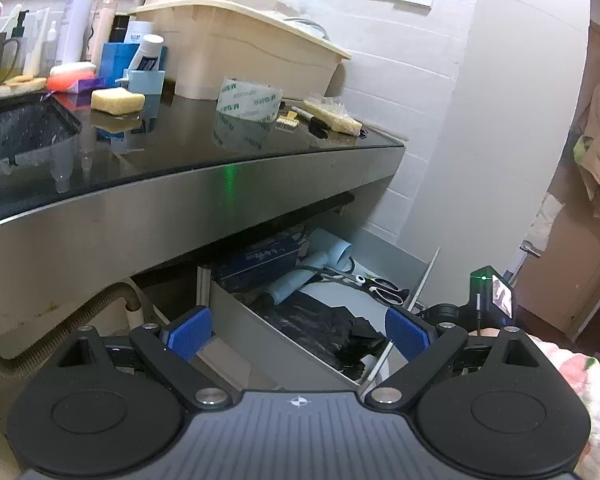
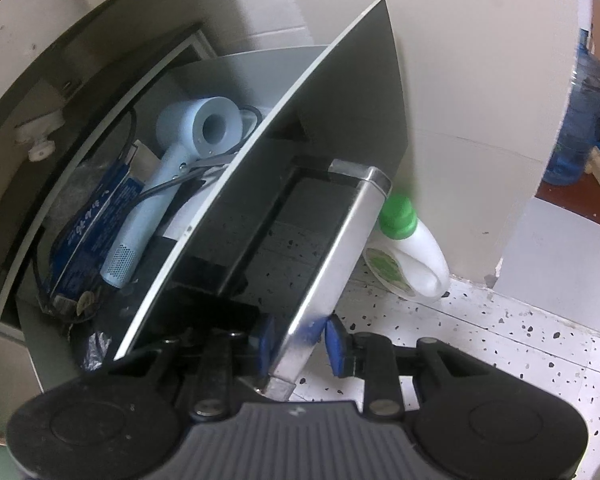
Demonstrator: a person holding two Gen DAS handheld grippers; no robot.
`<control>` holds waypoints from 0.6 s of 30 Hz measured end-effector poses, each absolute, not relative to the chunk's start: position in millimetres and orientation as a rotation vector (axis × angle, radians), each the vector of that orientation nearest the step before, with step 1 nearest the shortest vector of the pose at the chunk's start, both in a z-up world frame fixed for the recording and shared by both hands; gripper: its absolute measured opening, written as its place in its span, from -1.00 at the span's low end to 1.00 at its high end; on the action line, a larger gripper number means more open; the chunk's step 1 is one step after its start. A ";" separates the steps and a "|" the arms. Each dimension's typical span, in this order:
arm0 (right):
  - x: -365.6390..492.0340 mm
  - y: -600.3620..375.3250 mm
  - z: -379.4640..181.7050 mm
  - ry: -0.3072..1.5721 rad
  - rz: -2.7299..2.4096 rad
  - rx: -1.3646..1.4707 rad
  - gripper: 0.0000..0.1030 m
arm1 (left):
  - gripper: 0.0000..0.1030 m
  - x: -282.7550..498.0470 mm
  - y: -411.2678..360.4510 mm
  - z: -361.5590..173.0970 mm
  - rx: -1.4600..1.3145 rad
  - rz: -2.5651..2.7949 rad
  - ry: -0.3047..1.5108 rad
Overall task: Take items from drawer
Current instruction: 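Push the black drawer shut by its front panel with the right tool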
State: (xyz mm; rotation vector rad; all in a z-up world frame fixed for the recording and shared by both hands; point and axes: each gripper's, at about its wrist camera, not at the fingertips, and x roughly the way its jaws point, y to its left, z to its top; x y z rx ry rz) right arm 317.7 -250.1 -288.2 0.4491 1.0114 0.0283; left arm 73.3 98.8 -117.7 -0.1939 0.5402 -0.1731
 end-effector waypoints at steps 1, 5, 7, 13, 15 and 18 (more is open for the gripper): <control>320.2 -248.0 -288.4 1.013 0.030 0.450 -0.46 | 0.83 73.2 98.5 -117.2 -0.192 -0.173 0.539; 331.0 -238.5 -288.5 1.014 0.032 0.451 -0.46 | 0.83 72.8 97.2 -115.2 -0.184 -0.173 0.535; 335.8 -234.2 -288.6 1.016 0.031 0.452 -0.46 | 0.83 72.7 96.7 -114.2 -0.180 -0.174 0.533; 348.6 -217.0 -287.3 1.010 0.021 0.452 -0.46 | 0.83 74.2 98.8 -115.2 -0.178 -0.162 0.543; 353.1 -210.3 -286.7 1.008 0.018 0.447 -0.46 | 0.83 74.5 100.0 -115.5 -0.178 -0.156 0.543; 359.8 -202.2 -285.8 1.010 0.017 0.439 -0.46 | 0.83 74.9 102.4 -115.7 -0.190 -0.154 0.542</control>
